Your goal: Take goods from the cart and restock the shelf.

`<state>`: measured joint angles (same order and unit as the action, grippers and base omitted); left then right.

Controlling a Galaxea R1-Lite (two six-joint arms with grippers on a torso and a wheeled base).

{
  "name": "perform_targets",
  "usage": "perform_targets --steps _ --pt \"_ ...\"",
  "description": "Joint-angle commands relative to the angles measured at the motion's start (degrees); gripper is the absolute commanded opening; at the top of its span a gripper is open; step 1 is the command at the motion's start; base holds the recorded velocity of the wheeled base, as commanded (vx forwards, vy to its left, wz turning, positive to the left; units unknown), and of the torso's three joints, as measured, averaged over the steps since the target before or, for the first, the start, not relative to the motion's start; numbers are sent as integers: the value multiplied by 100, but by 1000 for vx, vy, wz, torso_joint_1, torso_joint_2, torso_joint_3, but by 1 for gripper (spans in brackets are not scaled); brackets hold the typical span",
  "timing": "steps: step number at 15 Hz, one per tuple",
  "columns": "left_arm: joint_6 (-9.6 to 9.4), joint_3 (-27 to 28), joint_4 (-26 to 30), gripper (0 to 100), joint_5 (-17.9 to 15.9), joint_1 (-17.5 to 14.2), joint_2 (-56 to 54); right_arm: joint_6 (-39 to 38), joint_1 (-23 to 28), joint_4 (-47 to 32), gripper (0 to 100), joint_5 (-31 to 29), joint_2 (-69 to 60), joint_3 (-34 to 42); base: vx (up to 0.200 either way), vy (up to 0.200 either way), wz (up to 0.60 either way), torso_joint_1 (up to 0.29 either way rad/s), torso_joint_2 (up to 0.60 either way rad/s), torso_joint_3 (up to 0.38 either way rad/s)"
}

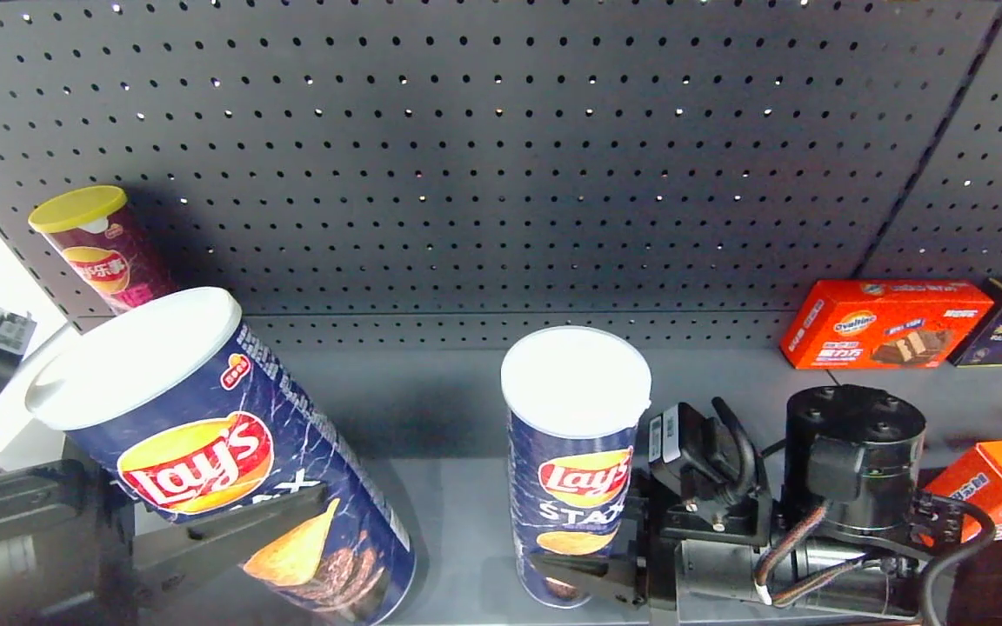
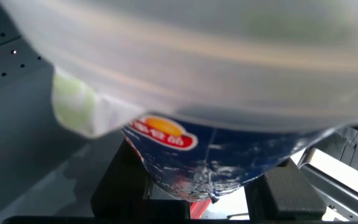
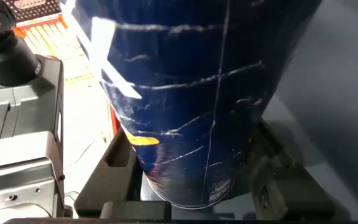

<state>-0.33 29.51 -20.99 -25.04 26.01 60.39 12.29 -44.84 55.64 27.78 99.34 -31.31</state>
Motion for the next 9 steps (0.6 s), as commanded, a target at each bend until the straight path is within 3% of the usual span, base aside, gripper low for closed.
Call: perform_targets --steps 1,9 --pt "-2 -7 -1 0 -1 0 8 2 10 -18 0 8 59 2 0 0 0 0 0 0" --pt "7 -25 -1 0 -10 0 8 37 318 52 0 52 121 19 0 0 0 0 0 0"
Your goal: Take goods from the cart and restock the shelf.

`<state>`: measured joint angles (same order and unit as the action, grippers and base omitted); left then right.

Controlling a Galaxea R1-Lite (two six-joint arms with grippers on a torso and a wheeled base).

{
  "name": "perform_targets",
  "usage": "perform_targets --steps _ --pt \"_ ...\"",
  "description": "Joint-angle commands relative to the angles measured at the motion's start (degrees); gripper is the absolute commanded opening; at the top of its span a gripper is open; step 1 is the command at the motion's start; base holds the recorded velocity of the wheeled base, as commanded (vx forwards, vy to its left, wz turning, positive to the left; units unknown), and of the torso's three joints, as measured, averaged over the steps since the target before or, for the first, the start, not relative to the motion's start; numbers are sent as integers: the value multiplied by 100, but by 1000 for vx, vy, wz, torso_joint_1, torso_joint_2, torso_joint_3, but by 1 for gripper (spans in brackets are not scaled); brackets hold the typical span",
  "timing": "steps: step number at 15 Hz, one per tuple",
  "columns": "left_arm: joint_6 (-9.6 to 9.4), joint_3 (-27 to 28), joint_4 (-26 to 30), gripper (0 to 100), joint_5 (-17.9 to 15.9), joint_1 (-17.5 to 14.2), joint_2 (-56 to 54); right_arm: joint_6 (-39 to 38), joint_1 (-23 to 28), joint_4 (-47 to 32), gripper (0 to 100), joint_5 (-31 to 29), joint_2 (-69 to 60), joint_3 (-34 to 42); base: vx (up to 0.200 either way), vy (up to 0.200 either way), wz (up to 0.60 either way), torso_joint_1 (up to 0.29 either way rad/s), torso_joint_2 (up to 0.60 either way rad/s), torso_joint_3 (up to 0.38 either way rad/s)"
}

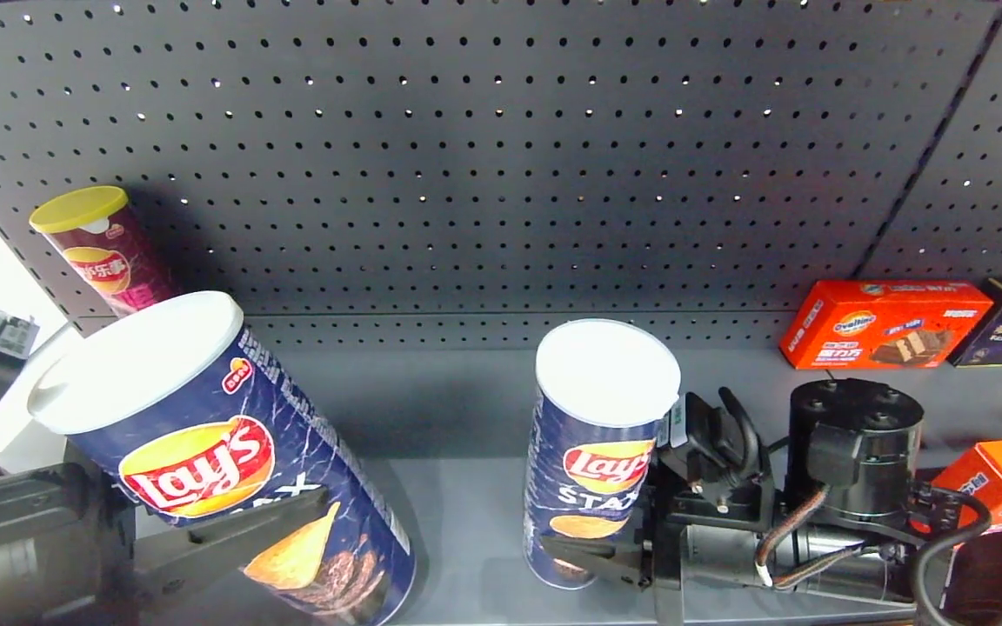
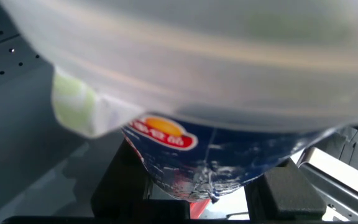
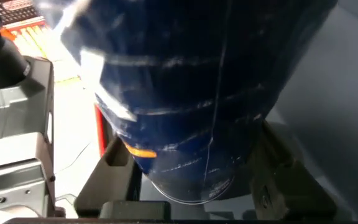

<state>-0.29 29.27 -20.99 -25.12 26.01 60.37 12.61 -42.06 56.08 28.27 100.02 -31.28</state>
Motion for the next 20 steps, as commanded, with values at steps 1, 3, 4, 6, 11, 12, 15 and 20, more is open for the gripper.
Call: perform_targets --steps 1,3,4,6,11,12,15,20 --pt "3 -9 -1 0 -1 0 10 14 13 79 100 -6 52 61 0 0 0 0 0 0" --pt "3 -141 -1 0 -1 0 -16 14 -22 114 100 -6 8 184 0 0 0 0 0 0" --pt "3 -176 -1 0 -1 0 -51 23 -48 123 100 -6 0 210 0 0 0 0 0 0" --pt "3 -264 -1 0 -1 0 -157 23 -83 140 100 -23 -264 386 0 0 0 0 0 0" --pt "3 -185 -45 0 -10 0 -139 14 -4 52 100 -32 -1899 992 0 0 0 0 0 0" --pt "3 -167 -45 0 -10 9 -131 5 31 52 100 -32 -2154 1071 0 0 0 0 0 0" --pt "3 -71 -45 0 -19 9 -104 -12 312 -132 100 -146 -3156 1203 0 0 0 0 0 0" --pt "12 -35 -37 0 -54 9 -95 -21 391 -466 100 -1816 -4386 1713 0 0 0 0 0 0"
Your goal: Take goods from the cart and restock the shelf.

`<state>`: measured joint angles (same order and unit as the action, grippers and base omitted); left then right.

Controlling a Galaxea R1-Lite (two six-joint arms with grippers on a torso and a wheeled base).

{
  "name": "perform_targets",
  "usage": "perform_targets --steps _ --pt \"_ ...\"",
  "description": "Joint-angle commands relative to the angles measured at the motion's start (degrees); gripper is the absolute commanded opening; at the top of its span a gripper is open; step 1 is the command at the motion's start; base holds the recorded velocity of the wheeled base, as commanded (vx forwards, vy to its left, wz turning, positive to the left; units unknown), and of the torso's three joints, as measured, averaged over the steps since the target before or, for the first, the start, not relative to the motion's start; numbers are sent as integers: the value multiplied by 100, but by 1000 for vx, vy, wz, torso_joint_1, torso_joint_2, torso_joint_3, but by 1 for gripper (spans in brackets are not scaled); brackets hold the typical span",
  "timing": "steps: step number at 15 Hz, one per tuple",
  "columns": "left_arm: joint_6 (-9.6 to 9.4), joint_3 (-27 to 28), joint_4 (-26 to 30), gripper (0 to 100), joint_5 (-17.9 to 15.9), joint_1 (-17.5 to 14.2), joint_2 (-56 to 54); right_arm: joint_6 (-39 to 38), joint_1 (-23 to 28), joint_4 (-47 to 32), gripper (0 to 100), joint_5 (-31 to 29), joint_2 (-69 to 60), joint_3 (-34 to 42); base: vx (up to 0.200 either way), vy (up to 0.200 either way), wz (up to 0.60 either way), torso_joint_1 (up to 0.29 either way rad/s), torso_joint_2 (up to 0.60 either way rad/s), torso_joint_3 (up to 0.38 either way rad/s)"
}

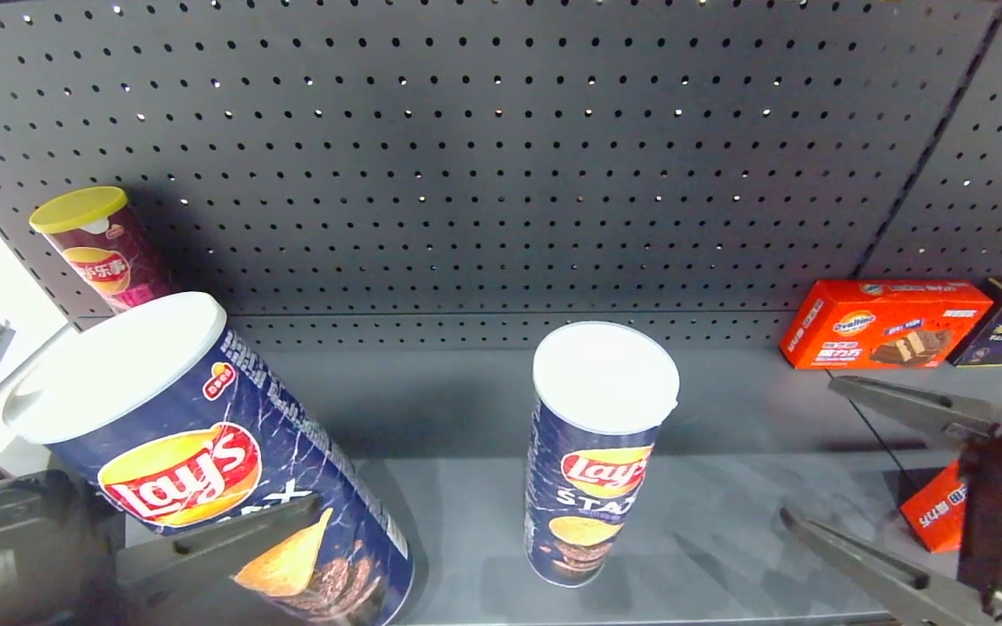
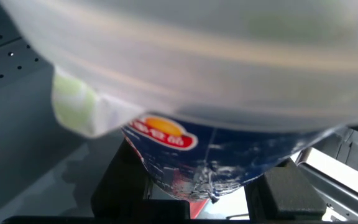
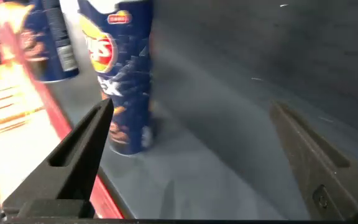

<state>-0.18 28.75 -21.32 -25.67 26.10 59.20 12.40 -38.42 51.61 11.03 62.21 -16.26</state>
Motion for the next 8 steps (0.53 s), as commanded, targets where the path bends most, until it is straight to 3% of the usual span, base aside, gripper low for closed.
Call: perform_targets --steps 1,5,8 --pt "1 26 -4 0 -8 0 22 -1 37 -20 100 -154 -719 299 0 0 0 0 0 0" --pt "1 35 -4 0 -52 9 22 -36 46 -73 100 -822 -1501 800 0 0 0 0 0 0" --pt "1 17 5 0 -61 18 22 -36 54 -582 100 -919 -2354 1240 0 0 0 0 0 0"
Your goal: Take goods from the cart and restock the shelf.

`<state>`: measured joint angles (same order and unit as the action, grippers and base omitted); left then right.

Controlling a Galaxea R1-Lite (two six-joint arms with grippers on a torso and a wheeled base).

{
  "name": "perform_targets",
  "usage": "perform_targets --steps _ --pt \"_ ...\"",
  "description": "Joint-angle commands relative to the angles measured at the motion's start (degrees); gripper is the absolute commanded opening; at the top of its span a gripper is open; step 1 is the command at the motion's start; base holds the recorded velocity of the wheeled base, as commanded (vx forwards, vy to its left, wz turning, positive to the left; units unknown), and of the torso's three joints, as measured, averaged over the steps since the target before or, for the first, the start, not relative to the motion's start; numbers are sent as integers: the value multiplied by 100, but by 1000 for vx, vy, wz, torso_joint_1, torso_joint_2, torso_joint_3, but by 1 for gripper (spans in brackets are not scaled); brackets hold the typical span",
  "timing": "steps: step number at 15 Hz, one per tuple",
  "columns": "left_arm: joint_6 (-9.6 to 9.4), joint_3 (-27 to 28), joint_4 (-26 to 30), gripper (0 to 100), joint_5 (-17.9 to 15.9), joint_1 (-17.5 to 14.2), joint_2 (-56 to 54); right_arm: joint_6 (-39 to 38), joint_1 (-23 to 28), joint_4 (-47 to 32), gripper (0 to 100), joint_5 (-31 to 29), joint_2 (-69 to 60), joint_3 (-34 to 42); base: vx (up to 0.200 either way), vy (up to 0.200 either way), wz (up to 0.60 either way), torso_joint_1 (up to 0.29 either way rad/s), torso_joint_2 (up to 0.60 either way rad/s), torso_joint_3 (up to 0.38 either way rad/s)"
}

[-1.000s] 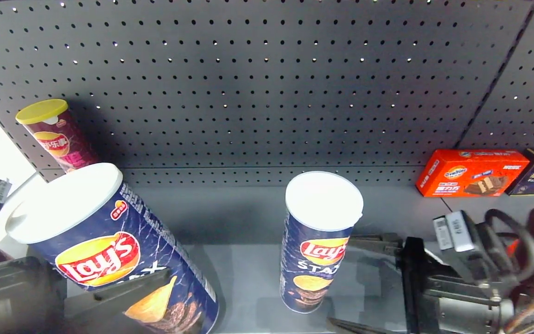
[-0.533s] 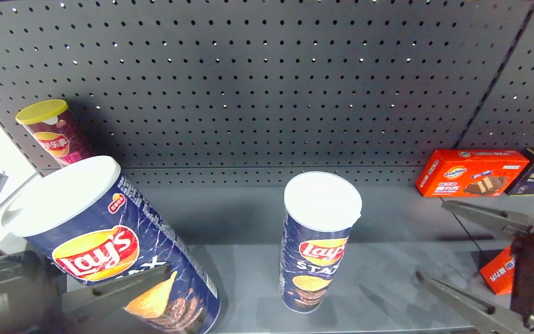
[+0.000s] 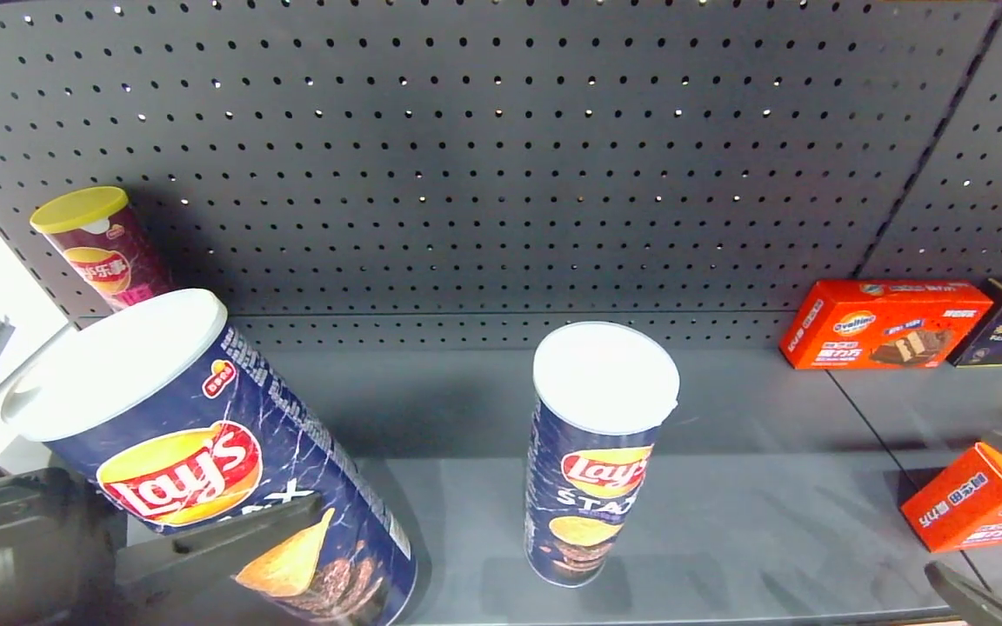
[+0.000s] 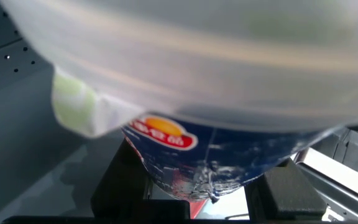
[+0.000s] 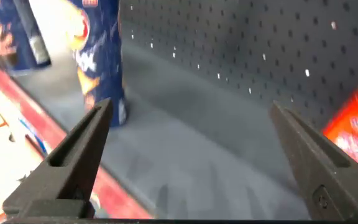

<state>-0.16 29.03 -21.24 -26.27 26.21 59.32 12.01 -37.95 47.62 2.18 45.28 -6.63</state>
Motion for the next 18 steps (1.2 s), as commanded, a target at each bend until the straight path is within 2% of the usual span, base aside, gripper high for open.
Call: perform_targets --steps 1,3,5,6,7,8,10,13,15,18 --pt "-2 -11 -3 0 8 7 9 12 60 -552 100 -51 -1258 558 0 0 0 0 0 0" --pt "-2 -11 -12 0 8 7 9 -14 253 -1351 100 -139 -2084 663 0 0 0 0 0 0" --pt "-2 -20 -12 0 8 25 9 -278 385 -3707 100 -192 -4009 663 0 0 0 0 0 0" --pt "-11 -20 -3 0 8 33 9 -304 367 -4577 100 -157 -4528 602 0 0 0 0 0 0" --pt "-2 -20 5 0 8 33 9 -489 332 -5201 100 -148 -4528 285 0 0 0 0 0 0" --pt "-2 -29 5 0 8 33 9 -559 323 -5351 100 -130 -4528 215 0 0 0 0 0 0" --pt "-11 -55 14 0 8 42 9 -700 -20 -5403 100 -34 -4528 206 0 0 0 0 0 0" --pt "-11 -64 -3 0 17 68 62 -471 -397 -5412 100 89 -4528 197 0 0 0 0 0 0" --pt "-11 -64 -12 0 8 68 62 -357 -441 -5412 100 116 -4528 197 0 0 0 0 0 0" --pt "-19 -90 -12 0 8 68 53 -753 420 -5421 100 -526 -4519 197 0 0 0 0 0 0"
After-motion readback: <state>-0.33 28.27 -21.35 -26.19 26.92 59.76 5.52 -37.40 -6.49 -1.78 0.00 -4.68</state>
